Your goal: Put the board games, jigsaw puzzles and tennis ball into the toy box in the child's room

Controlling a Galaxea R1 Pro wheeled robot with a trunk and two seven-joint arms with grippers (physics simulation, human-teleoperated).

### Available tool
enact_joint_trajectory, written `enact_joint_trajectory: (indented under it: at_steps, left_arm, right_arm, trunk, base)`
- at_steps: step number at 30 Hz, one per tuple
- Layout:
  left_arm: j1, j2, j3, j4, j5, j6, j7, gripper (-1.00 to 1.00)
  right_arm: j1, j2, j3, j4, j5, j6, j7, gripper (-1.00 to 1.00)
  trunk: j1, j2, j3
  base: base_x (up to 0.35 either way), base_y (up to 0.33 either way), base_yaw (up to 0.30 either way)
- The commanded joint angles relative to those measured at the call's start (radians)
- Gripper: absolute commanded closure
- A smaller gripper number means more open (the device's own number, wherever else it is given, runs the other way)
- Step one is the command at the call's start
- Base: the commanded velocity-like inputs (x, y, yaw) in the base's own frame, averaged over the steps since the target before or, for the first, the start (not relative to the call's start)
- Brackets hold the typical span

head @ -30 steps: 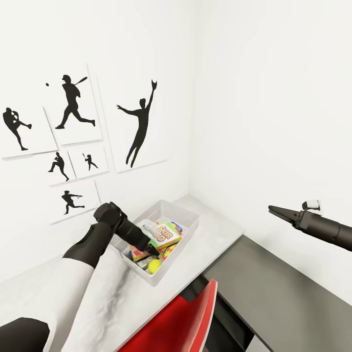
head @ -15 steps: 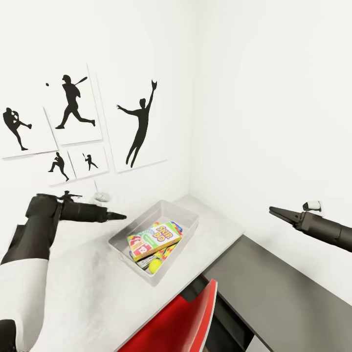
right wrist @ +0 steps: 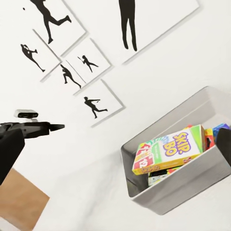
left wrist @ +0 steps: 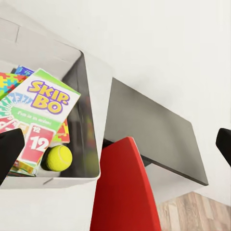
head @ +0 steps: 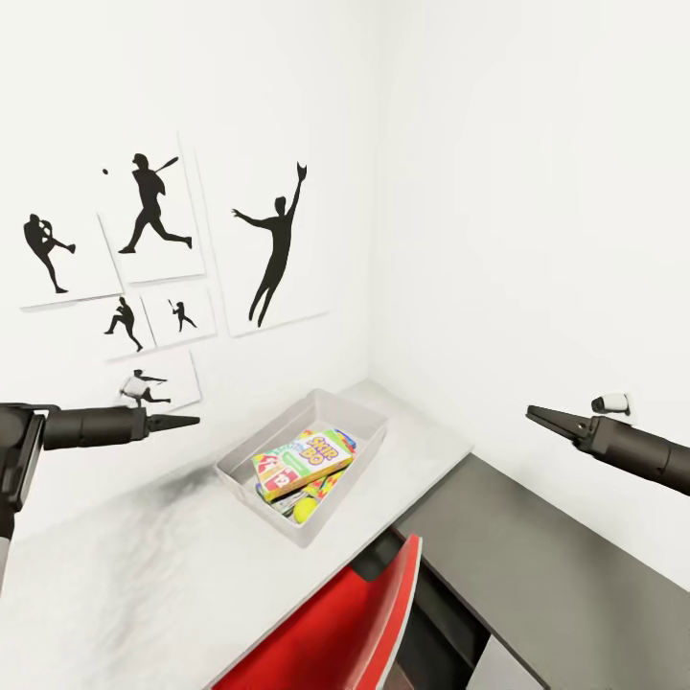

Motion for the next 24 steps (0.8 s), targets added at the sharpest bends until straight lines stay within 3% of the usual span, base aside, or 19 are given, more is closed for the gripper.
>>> enact_joint_trajectory:
  at_steps: [1,9,24]
  left_arm:
    - [-0.001,0.000,0.001,-0.001,-0.009,0.010,-0.009,-1.00]
    - [0.001,0.001,0.001,0.000,-0.006,0.010,-0.009,-1.00]
    - [0.002,0.002,0.001,0.000,-0.006,0.010,-0.009,-1.00]
  right_arm:
    - [-0.001,0.000,-0.001,0.000,0.003,0.003,0.007,-1.00]
    - [-0.002,0.000,-0.001,0.000,0.003,0.003,0.015,-1.00]
    - [-0.002,-0.002,-0.002,0.001,0.004,0.003,0.040,-1.00]
  trunk:
    - [0.001,-0.002,-0.002]
    - [0.001,-0.002,0.005]
    - [0.001,-0.002,0.027]
  base:
    - [-0.015,0.002,-0.001]
    - [-0.123,0.073,-0.063]
    - [-0.211,0.135,-0.161]
